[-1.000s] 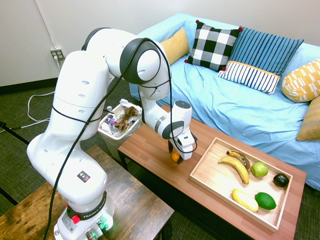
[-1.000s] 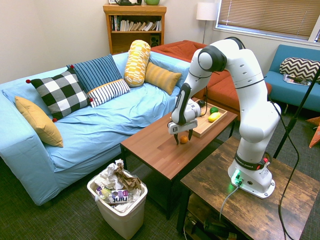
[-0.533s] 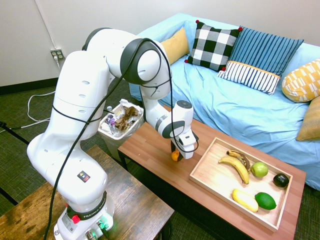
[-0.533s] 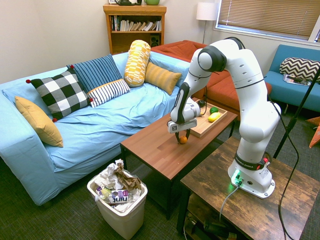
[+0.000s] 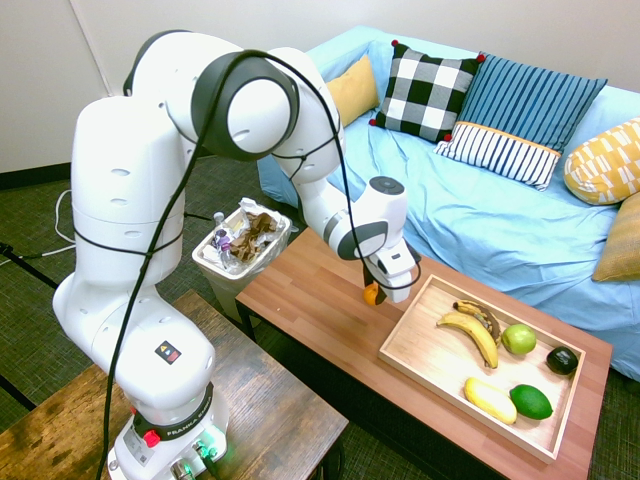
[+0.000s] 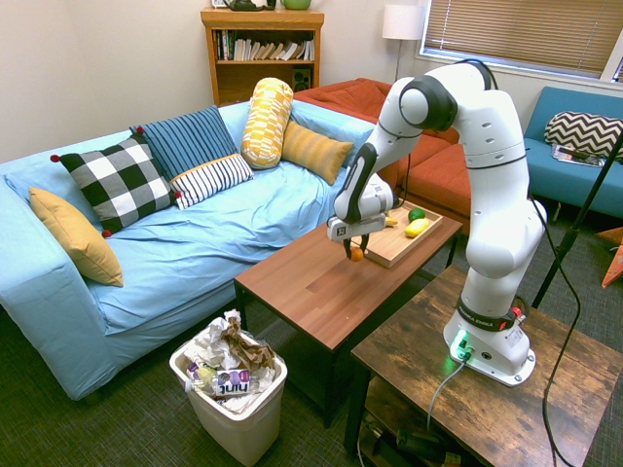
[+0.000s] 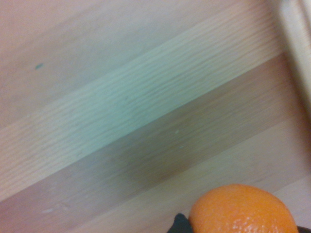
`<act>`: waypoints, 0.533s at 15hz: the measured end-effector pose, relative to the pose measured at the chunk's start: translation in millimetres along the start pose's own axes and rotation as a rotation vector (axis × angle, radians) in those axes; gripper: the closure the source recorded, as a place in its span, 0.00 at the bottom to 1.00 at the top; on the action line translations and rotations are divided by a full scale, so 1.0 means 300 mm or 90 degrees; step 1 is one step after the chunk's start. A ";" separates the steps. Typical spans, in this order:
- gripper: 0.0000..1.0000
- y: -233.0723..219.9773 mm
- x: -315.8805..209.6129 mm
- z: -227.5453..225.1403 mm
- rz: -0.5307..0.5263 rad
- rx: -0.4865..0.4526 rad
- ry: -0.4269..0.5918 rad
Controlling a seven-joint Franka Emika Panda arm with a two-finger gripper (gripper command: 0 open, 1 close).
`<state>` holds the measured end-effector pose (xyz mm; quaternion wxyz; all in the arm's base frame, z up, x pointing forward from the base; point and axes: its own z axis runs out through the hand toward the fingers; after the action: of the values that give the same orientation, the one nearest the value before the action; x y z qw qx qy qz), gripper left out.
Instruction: Put the tangerine in the tray
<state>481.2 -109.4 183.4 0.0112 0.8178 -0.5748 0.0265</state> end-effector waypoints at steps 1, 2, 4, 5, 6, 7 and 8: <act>1.00 0.027 0.058 -0.051 0.012 0.003 0.006; 1.00 0.060 0.117 -0.086 0.026 0.007 0.012; 1.00 0.133 0.227 -0.114 0.055 0.005 0.017; 1.00 0.171 0.276 -0.112 0.070 0.003 0.019; 1.00 0.202 0.322 -0.105 0.084 0.001 0.020; 1.00 0.235 0.368 -0.089 0.099 -0.002 0.019; 1.00 0.262 0.414 -0.067 0.114 -0.004 0.016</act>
<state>448.5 -251.7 209.5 0.0184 0.7627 -0.6455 0.0358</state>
